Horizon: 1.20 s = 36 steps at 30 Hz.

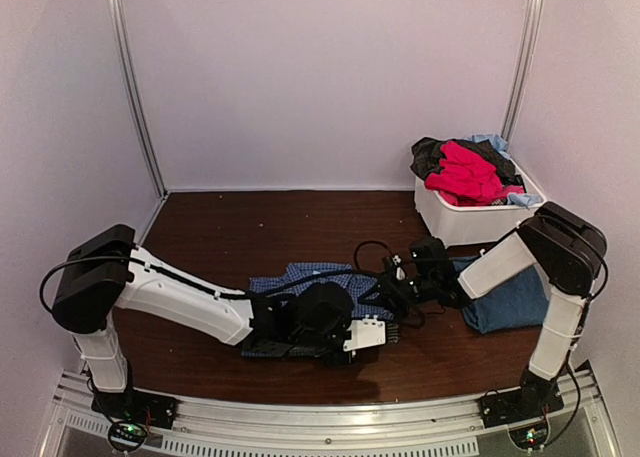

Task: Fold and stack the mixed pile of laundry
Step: Pass from the left arm to the right, then place the square-folded shirt at the corner of the board.

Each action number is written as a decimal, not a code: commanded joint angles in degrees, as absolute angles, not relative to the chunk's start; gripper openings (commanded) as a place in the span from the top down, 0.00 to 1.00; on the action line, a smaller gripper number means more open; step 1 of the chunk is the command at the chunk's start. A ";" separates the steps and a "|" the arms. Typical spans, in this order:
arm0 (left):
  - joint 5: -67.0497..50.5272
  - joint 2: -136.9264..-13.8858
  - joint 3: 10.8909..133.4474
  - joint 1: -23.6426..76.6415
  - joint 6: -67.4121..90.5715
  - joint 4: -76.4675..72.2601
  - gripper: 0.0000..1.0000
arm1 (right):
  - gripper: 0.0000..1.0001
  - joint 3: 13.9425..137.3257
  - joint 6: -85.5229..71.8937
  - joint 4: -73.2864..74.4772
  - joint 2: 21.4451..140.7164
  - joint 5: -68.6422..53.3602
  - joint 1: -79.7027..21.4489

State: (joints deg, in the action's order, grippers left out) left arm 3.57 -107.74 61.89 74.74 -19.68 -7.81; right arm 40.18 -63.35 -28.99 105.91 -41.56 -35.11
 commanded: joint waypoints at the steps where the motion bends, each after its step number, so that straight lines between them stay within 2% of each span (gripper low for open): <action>1: 3.63 -104.46 60.04 75.15 -20.15 -11.66 0.93 | 0.97 43.12 -58.24 -19.72 103.82 -36.45 -35.89; 2: 4.84 -104.10 60.11 75.09 -19.38 -10.83 0.86 | 1.00 43.94 -56.32 -16.42 102.66 -35.89 -35.94; 5: 7.27 -102.01 59.64 74.93 -17.23 -9.15 0.64 | 1.00 46.37 -48.67 -3.40 95.84 -32.81 -36.33; 8: 5.69 -98.89 57.00 73.08 -13.83 -10.83 0.50 | 1.00 49.31 -40.64 12.30 88.65 -27.74 -36.28; 9: 4.62 -98.10 56.30 71.98 -12.58 -11.31 0.41 | 1.00 50.61 -38.45 16.62 86.41 -25.81 -36.14; 10: 3.31 -97.56 55.72 70.85 -11.32 -11.61 0.36 | 1.00 51.22 -36.37 21.13 84.55 -24.86 -35.97; 13: 0.13 -96.73 54.36 68.28 -8.90 -12.56 0.31 | 1.00 54.38 -30.91 32.17 79.49 -20.57 -35.37; 15: -1.92 -96.51 53.53 67.07 -8.54 -13.57 0.22 | 1.00 56.65 -27.59 40.17 76.81 -16.68 -35.00; 17: -3.57 -96.66 53.15 66.13 -8.22 -14.09 0.04 | 1.00 59.49 -24.74 46.91 74.89 -12.19 -34.62; 26: -5.56 -96.35 51.10 63.34 -5.84 -16.07 0.02 | 1.00 71.67 -21.02 67.82 71.48 7.26 -34.28; 36: -6.90 -91.76 45.26 60.27 -3.89 -19.54 0.02 | 1.00 79.37 -16.98 71.49 67.99 21.68 -34.21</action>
State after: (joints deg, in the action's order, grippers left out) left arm -5.63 -95.00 46.94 61.06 -5.23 -14.59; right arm 75.88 -20.45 69.80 70.41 12.29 -34.57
